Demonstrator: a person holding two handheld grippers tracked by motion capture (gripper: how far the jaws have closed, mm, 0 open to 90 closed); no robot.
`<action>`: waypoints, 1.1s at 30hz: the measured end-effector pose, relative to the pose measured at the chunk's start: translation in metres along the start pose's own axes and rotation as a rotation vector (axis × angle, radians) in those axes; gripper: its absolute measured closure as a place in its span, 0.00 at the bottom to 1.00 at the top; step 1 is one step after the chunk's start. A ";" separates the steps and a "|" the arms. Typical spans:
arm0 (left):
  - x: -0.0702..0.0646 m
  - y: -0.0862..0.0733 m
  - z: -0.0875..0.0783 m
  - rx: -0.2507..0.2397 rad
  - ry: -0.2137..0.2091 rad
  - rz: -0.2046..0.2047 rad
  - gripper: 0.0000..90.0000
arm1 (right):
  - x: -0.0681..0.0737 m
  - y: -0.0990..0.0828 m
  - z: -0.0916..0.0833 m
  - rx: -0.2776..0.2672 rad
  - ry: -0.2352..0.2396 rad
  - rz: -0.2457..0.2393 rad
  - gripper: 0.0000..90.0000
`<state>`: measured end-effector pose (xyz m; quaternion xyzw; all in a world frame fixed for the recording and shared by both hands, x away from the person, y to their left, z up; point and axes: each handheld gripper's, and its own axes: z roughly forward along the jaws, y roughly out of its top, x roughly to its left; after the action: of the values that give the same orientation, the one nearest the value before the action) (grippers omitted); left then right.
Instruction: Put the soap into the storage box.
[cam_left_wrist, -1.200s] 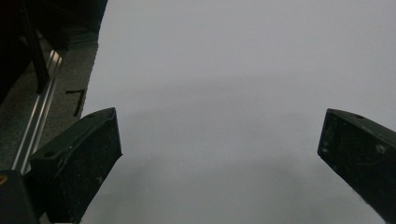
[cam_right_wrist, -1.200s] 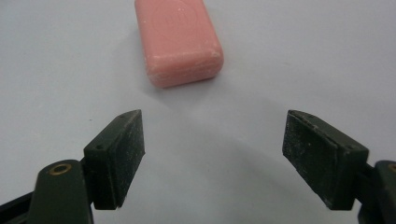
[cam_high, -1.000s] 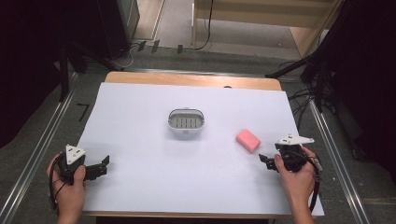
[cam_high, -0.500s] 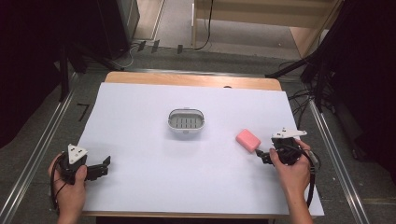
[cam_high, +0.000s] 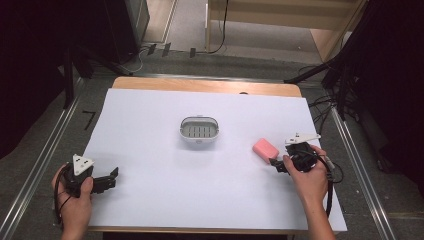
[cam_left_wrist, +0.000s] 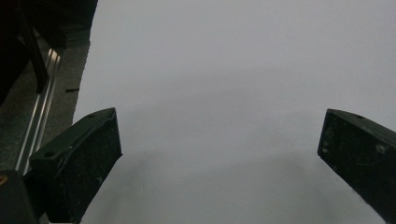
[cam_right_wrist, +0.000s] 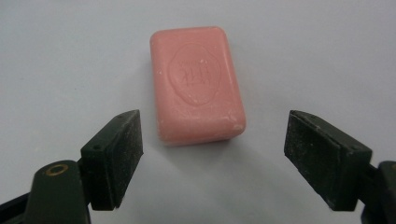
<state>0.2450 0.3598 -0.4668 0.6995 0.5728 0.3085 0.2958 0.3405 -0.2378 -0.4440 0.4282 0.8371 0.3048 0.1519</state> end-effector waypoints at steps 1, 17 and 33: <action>0.000 0.000 0.000 0.000 0.000 0.000 0.00 | 0.000 0.002 0.001 0.002 -0.001 0.003 0.23; 0.000 0.000 0.000 0.001 -0.004 0.000 0.00 | 0.002 0.018 0.016 0.045 0.017 -0.012 0.23; 0.000 0.000 0.000 0.005 -0.004 0.003 0.00 | 0.005 0.031 0.034 0.098 0.034 -0.044 0.27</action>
<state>0.2455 0.3597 -0.4669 0.7019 0.5717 0.3060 0.2947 0.3742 -0.2070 -0.4507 0.4113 0.8628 0.2671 0.1229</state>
